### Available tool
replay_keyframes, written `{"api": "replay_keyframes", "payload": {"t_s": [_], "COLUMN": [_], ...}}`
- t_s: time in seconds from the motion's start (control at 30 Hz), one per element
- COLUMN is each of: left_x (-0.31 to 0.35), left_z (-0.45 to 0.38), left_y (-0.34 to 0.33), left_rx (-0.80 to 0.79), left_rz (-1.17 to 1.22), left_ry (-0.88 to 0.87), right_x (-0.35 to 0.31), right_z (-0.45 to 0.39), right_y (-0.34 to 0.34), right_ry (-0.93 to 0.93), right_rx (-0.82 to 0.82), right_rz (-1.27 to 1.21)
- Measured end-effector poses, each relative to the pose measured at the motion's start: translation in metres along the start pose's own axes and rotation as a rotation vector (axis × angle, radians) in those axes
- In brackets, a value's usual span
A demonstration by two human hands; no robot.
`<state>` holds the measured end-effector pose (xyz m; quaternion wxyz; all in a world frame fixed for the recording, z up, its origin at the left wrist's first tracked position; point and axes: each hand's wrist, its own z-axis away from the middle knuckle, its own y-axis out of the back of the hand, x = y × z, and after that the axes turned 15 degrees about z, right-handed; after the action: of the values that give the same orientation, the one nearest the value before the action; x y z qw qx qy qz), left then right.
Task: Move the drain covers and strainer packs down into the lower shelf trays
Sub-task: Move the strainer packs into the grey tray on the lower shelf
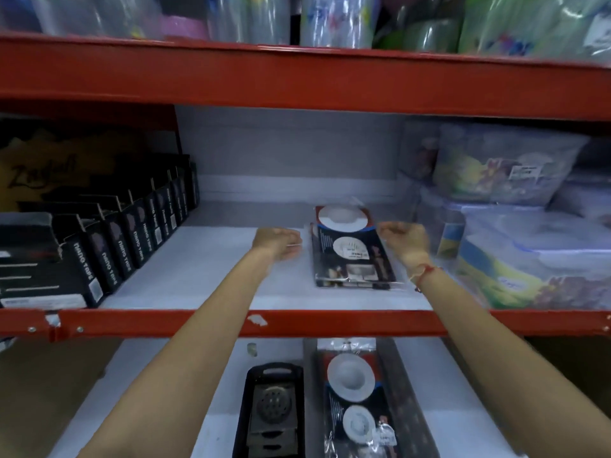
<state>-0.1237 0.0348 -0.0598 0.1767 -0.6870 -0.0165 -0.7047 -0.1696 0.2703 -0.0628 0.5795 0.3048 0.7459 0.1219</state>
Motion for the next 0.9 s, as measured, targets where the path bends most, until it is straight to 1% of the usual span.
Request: {"api": "replay_keyframes", "payload": {"t_s": [0.03,0.07,0.13,0.17,0.2,0.3,0.4,0.43,0.57,0.63,0.73,0.8,0.9], "left_x": [0.001,0.001,-0.001,-0.002,-0.004,-0.003,0.000,0.002,0.012,0.016,0.017,0.014,0.003], "left_z": [-0.005,-0.013,-0.022,-0.025,-0.030,-0.034,-0.025,-0.021,0.006,0.027,0.068,0.094,0.135], "left_y": [-0.006,-0.012,-0.024,-0.029,-0.032,-0.036,-0.034,-0.031,-0.021,-0.019,-0.009,-0.001,0.009], "left_rx": [-0.019,-0.037,-0.048,-0.051,-0.053,-0.074,-0.129,-0.151,-0.218,-0.230,-0.289,-0.342,-0.365], "left_rz": [-0.002,0.002,-0.027,-0.041,-0.034,0.018,0.054,0.065,0.086,0.083,0.108,0.113,0.098], "left_ry": [0.010,0.016,0.053,0.073,0.094,0.152,0.176,0.175,0.167,0.156,0.153,0.137,0.127], "right_x": [0.006,0.012,0.023,0.028,0.031,0.031,0.025,0.022,0.008,0.003,0.000,0.002,0.013], "right_z": [-0.013,-0.028,-0.045,-0.050,-0.054,-0.052,-0.045,-0.042,-0.013,0.005,0.041,0.065,0.102], "right_y": [0.004,0.007,0.004,0.001,-0.004,-0.010,-0.003,0.002,0.030,0.045,0.064,0.073,0.084], "right_ry": [-0.063,-0.116,-0.190,-0.226,-0.264,-0.311,-0.326,-0.323,-0.276,-0.251,-0.202,-0.204,-0.198], "right_rx": [0.004,-0.028,-0.168,-0.241,-0.291,-0.339,-0.377,-0.379,-0.408,-0.421,-0.457,-0.490,-0.540], "right_rz": [0.047,0.087,0.145,0.105,0.014,-0.196,-0.402,-0.428,-0.455,-0.466,-0.472,-0.494,-0.512]}}
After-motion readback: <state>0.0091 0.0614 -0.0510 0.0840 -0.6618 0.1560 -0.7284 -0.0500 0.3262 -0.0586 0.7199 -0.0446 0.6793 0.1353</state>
